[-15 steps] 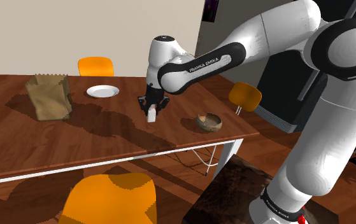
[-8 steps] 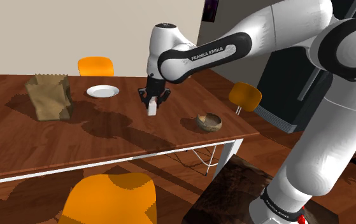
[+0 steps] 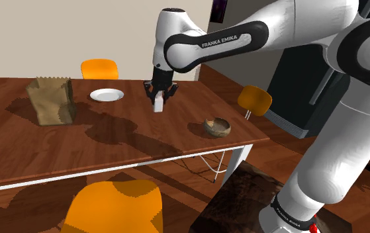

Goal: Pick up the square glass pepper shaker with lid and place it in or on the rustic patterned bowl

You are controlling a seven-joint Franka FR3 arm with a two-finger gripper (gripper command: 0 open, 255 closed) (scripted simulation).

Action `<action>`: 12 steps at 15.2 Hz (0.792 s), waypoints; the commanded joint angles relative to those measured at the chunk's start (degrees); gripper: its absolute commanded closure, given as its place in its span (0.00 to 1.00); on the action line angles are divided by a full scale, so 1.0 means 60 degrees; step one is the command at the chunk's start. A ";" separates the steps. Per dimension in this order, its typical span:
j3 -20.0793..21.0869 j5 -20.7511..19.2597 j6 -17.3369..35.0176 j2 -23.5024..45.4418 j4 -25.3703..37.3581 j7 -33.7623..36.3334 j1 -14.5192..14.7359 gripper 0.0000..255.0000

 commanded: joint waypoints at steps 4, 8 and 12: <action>-0.0191 0.0337 -0.0117 -0.0674 -0.0458 -0.0546 -0.0202 1.00; -0.0670 0.0794 0.0123 -0.1761 -0.1641 -0.1518 -0.0506 1.00; -0.1250 0.1097 0.0245 -0.2728 -0.2638 -0.2489 -0.0741 1.00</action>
